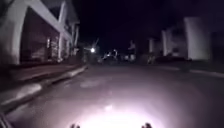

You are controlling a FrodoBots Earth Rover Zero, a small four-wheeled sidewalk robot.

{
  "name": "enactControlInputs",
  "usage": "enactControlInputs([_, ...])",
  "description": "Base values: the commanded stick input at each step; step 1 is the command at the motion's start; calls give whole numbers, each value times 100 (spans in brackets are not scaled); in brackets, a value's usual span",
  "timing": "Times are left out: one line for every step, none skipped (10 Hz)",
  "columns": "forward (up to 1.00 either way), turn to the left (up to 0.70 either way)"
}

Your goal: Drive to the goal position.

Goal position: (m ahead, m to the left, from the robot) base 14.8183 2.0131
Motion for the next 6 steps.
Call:
enactControlInputs([85, 0])
enactControlInputs([85, 0])
enactControlInputs([85, 0])
enactControlInputs([85, 0])
enactControlInputs([85, 0])
enactControlInputs([85, 0])
